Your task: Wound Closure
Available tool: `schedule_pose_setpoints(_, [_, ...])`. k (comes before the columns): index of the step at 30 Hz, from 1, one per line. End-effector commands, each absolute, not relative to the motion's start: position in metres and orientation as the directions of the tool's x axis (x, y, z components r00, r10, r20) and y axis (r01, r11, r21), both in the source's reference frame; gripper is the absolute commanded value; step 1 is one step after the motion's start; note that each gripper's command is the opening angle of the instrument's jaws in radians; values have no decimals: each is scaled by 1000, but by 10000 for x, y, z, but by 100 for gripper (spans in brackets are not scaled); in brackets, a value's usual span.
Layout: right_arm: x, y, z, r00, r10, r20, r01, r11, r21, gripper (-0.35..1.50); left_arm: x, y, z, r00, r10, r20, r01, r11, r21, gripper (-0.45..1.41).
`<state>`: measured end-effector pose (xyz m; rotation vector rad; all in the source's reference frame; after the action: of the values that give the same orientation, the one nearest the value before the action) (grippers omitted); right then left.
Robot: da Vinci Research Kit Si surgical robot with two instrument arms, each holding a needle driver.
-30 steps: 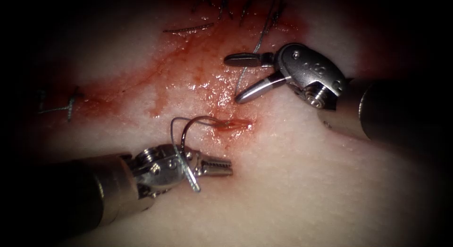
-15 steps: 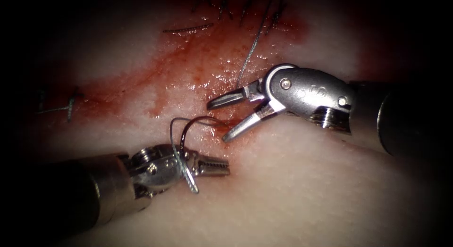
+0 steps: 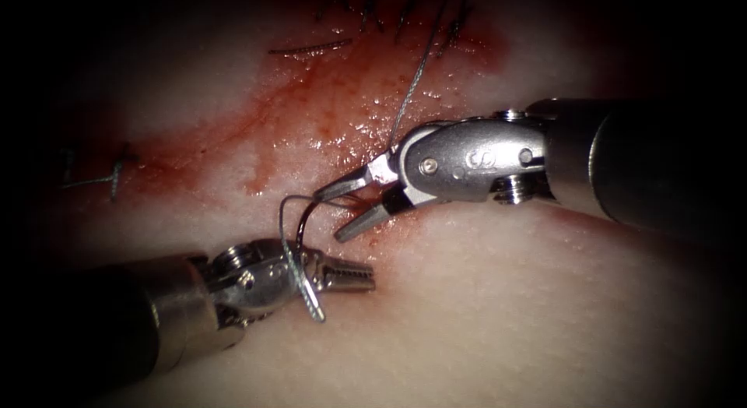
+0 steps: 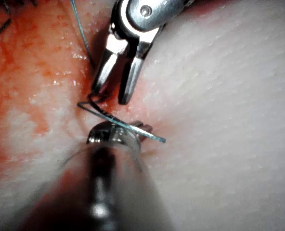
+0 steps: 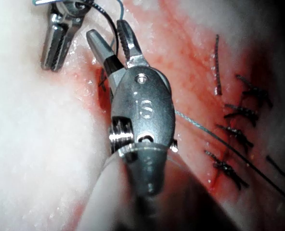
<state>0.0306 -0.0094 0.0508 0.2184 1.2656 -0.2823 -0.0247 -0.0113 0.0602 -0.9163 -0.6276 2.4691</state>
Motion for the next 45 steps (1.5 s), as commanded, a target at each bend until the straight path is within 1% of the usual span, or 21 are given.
schedule_pose_setpoints(1, [320, -96, 514, 271, -101, -957, 327, 945, -8, 42, -253, -116, 609, -689, 533, -492, -233, -805, -546, 17])
schedule_pose_setpoints(3, [323, -96, 514, 275, -114, -955, 322, 947, -20, 47, -253, -116, 609, -689, 533, -492, -233, -805, -546, 17])
schedule_pose_setpoints(7, [329, -98, 511, 278, -136, -951, 328, 944, -40, 47, -253, -116, 609, -689, 533, -492, -233, -805, -546, 17])
schedule_pose_setpoints(10, [334, -99, 512, 286, -157, -945, 341, 939, -53, 40, -253, -116, 609, -689, 533, -492, -233, -805, -546, 17])
schedule_pose_setpoints(19, [343, -102, 518, 308, -206, -929, 378, 923, -79, 40, -251, -118, 609, -688, 535, -490, -235, -803, -548, 17])
schedule_pose_setpoints(20, [344, -103, 518, 313, -208, -927, 381, 921, -78, 37, -251, -118, 609, -688, 535, -490, -234, -803, -548, 17])
schedule_pose_setpoints(22, [346, -105, 520, 315, -217, -924, 386, 919, -84, 37, -251, -118, 609, -688, 535, -490, -234, -803, -548, 16])
schedule_pose_setpoints(23, [349, -107, 521, 321, -233, -918, 398, 913, -92, 32, -251, -119, 609, -688, 535, -490, -235, -803, -547, 16])
schedule_pose_setpoints(24, [349, -107, 521, 321, -233, -918, 398, 913, -92, 32, -251, -119, 609, -688, 535, -490, -235, -803, -547, 16])
schedule_pose_setpoints(26, [351, -108, 522, 330, -249, -911, 414, 905, -97, 19, -251, -119, 610, -688, 535, -491, -235, -804, -547, 16])
schedule_pose_setpoints(30, [353, -109, 521, 325, -265, -908, 421, 900, -112, 5, -251, -119, 610, -688, 534, -491, -234, -804, -547, 16])
schedule_pose_setpoints(31, [353, -110, 521, 324, -271, -907, 426, 897, -116, -7, -251, -119, 610, -688, 534, -491, -234, -804, -547, 16])
schedule_pose_setpoints(32, [353, -111, 520, 332, -282, -900, 444, 889, -115, -35, -250, -119, 610, -688, 534, -491, -234, -804, -547, 16])
schedule_pose_setpoints(35, [352, -111, 518, 349, -301, -888, 459, 881, -118, -35, -250, -119, 610, -688, 534, -491, -234, -804, -547, 16])
schedule_pose_setpoints(38, [347, -107, 518, 367, -304, -879, 433, 892, -128, -35, -250, -119, 609, -688, 534, -491, -234, -804, -547, 16])
schedule_pose_setpoints(45, [325, -96, 521, 349, -266, -899, 317, 936, -154, -35, -250, -120, 609, -688, 534, -491, -233, -804, -547, 16])
